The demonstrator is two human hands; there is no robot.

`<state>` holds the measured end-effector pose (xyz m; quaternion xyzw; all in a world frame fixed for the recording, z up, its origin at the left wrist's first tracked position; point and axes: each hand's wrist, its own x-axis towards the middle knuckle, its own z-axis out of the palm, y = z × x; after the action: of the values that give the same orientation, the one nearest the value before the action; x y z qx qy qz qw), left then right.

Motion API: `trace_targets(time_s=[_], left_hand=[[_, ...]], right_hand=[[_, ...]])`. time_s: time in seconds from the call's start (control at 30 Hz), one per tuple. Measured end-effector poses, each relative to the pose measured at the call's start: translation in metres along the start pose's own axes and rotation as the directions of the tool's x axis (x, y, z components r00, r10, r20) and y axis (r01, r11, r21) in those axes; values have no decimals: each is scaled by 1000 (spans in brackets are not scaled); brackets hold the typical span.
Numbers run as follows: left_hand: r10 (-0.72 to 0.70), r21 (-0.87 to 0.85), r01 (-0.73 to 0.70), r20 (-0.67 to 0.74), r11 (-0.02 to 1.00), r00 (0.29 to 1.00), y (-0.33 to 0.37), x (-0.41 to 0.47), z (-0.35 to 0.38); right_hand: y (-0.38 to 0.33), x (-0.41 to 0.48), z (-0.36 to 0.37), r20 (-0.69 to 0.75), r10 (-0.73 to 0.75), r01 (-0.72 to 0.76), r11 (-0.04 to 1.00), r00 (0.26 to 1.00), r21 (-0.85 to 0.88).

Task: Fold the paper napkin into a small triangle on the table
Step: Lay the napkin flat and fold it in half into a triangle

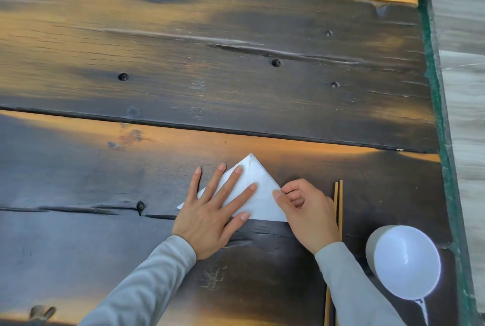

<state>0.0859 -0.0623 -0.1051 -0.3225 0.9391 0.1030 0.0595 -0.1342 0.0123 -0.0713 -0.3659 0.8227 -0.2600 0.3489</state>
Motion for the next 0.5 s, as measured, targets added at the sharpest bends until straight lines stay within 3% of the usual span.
trace_targets(time_s=[0.5], left_hand=[[1, 39, 1, -62, 999, 998, 1, -2, 3]], right_hand=[[0, -1, -2, -77, 23, -20, 999, 997, 39]])
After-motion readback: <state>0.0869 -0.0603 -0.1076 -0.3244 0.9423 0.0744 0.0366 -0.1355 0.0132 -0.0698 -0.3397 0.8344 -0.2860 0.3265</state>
